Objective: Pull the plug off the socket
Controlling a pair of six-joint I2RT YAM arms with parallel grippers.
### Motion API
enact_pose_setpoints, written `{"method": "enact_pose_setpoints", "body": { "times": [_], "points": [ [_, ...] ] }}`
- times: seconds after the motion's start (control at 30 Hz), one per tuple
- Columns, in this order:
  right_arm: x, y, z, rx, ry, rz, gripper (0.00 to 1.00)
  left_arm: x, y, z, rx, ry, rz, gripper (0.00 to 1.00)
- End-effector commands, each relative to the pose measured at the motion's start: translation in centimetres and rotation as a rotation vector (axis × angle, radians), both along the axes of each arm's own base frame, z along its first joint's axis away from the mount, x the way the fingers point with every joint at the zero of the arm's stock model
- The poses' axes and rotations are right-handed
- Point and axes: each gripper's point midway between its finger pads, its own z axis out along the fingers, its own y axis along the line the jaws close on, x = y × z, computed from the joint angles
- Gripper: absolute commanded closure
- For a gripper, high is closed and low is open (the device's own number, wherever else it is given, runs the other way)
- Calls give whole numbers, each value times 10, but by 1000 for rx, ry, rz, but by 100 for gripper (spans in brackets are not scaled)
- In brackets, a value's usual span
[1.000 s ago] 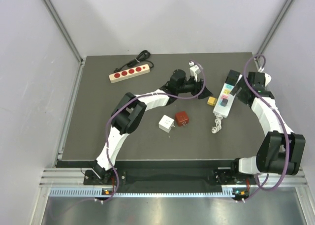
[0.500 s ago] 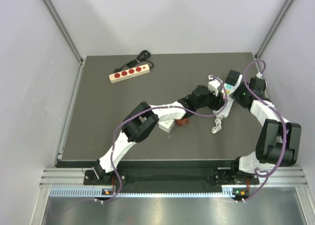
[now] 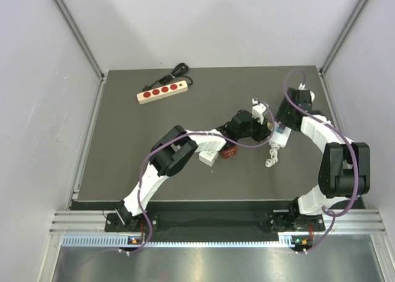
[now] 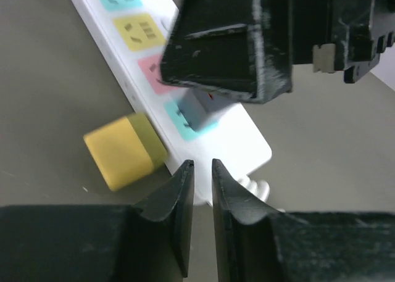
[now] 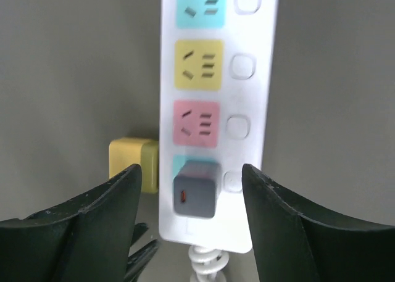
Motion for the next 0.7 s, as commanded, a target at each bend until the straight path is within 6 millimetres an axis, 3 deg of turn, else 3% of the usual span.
{"method": "enact_pose_setpoints", "body": {
  "times": [0.0,0.2,0.4,0.43,0.5,0.67],
  "points": [
    [-1,4,9,-95,35,8,35,-12,-5,72,-165,-60,-40,79],
    [0,8,5,-158,91,17,42,-10,-6,58,-174,29,-32,92],
    [-5,2,3,-200,116,2,46,-12,-19,49,-168,83,-85,95],
    [-5,2,3,-199,116,5,46,-11,-21,38,-152,101,-87,95],
    [-6,3,1,-195,121,9,50,-8,-26,37,-146,123,-83,97],
    [-5,6,-3,-180,126,15,54,-1,-31,11,-100,180,-51,100]
  ]
}}
